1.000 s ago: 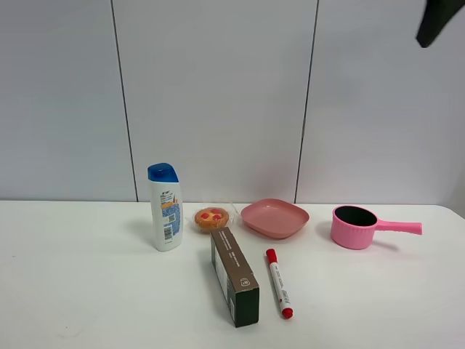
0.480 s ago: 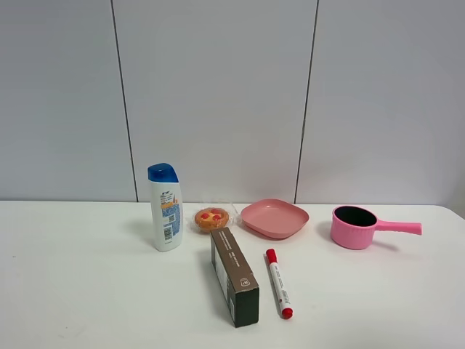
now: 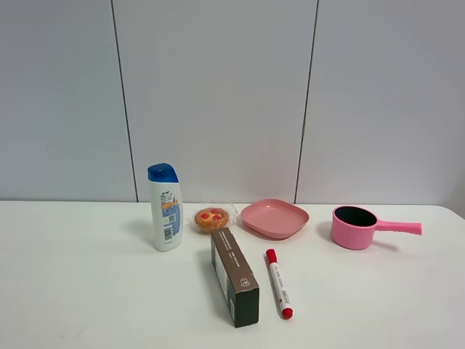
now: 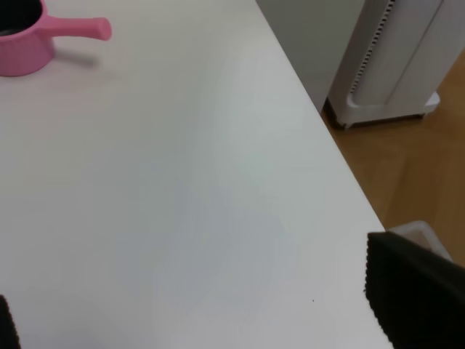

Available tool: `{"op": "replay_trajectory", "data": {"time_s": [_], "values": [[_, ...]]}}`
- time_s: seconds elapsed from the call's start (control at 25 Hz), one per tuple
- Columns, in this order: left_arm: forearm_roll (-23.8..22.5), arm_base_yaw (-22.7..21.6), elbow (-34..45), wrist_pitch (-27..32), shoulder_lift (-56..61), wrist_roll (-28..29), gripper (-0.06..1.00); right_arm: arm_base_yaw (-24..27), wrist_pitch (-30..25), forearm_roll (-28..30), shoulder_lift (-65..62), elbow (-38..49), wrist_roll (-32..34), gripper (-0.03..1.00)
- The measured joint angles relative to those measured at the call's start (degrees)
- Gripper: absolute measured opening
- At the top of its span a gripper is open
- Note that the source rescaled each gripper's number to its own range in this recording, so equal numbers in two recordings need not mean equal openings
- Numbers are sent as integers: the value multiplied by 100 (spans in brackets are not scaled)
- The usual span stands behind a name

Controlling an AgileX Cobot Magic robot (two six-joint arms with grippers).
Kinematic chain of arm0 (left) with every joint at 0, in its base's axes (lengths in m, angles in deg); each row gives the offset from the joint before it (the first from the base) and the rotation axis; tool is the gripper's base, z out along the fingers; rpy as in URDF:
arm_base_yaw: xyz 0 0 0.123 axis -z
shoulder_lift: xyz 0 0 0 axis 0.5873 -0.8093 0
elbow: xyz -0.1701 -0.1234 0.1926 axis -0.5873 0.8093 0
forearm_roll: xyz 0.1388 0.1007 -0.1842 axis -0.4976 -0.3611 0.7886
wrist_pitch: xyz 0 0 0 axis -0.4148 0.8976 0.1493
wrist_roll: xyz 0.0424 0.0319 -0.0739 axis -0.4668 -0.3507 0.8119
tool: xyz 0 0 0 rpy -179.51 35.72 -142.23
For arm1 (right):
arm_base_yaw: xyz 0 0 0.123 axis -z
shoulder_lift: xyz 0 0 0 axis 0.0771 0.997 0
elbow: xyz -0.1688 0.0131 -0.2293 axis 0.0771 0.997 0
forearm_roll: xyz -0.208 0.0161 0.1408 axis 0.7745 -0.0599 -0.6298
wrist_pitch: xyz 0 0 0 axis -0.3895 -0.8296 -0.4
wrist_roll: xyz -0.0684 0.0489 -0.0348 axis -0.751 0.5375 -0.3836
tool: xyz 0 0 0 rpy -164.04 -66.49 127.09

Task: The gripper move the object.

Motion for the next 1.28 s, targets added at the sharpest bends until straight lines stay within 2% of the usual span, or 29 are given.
{"op": "replay_trajectory", "data": {"time_s": [0.28, 0.44, 0.56, 0.68, 1.04, 1.28], "values": [[0, 0, 0, 0, 0, 0, 100, 0, 28, -189, 0, 0, -5, 93], [0, 0, 0, 0, 0, 0, 100, 0, 52, -203, 0, 7, -19, 99], [0, 0, 0, 0, 0, 0, 100, 0, 431, -153, -9, 148, -23, 100], [0, 0, 0, 0, 0, 0, 100, -28, 505, -187, -9, 210, -107, 100], [0, 0, 0, 0, 0, 0, 100, -609, 505, -203, -9, 210, -120, 100], [0, 0, 0, 0, 0, 0, 100, -637, 505, -203, -9, 210, -120, 100]]}}
